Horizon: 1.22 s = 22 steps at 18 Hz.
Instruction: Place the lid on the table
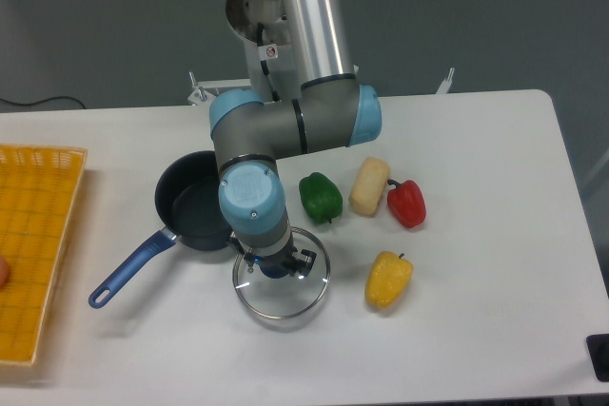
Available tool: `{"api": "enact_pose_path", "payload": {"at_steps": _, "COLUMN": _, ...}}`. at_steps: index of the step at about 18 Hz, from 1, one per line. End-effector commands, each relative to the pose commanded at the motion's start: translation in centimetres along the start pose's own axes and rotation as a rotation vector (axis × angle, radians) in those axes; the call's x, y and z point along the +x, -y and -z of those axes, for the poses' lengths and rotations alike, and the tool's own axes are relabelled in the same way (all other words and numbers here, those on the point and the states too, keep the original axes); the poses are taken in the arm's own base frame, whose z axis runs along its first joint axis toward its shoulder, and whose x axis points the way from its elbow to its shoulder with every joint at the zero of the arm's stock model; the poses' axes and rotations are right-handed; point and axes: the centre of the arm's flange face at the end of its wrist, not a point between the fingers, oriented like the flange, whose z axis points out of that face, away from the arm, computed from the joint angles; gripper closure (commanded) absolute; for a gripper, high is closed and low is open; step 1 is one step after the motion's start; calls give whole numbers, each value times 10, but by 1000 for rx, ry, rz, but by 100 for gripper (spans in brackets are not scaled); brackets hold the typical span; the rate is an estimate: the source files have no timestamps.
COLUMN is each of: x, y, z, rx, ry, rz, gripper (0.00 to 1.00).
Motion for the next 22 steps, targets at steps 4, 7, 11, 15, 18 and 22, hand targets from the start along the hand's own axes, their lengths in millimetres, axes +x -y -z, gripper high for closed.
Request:
{"api": "enact_pose_path", "payload": {"at_steps": 4, "x": 1, "y": 1, "z": -6, "rx": -10, "ry": -4, "rz": -2, "gripper": 46}}
{"api": "enact_pose_path", "payload": {"at_steps": 7, "x": 1, "y": 2, "z": -10, "rx": -14, "ry": -7, "rz": -2, "gripper": 45}}
{"api": "enact_pose_path", "payload": {"at_steps": 11, "x": 1, "y": 2, "z": -10, "rx": -15, "ry": -5, "rz": -4, "gripper": 43}}
{"api": "enact_pose_path", "payload": {"at_steps": 15, "x": 2, "y": 2, "z": -12, "rx": -19, "ry": -8, "rz": -3, "gripper": 43}}
{"api": "enact_pose_path", "payload": {"at_steps": 18, "x": 3, "y": 3, "z": -18, "rx": -27, "ry": -11, "rz": -5, "gripper": 43}}
{"api": "enact_pose_path", "payload": {"at_steps": 22, "x": 4, "y": 4, "z": -21, "rx": -33, "ry": -11, "rz": -6, "gripper": 43}}
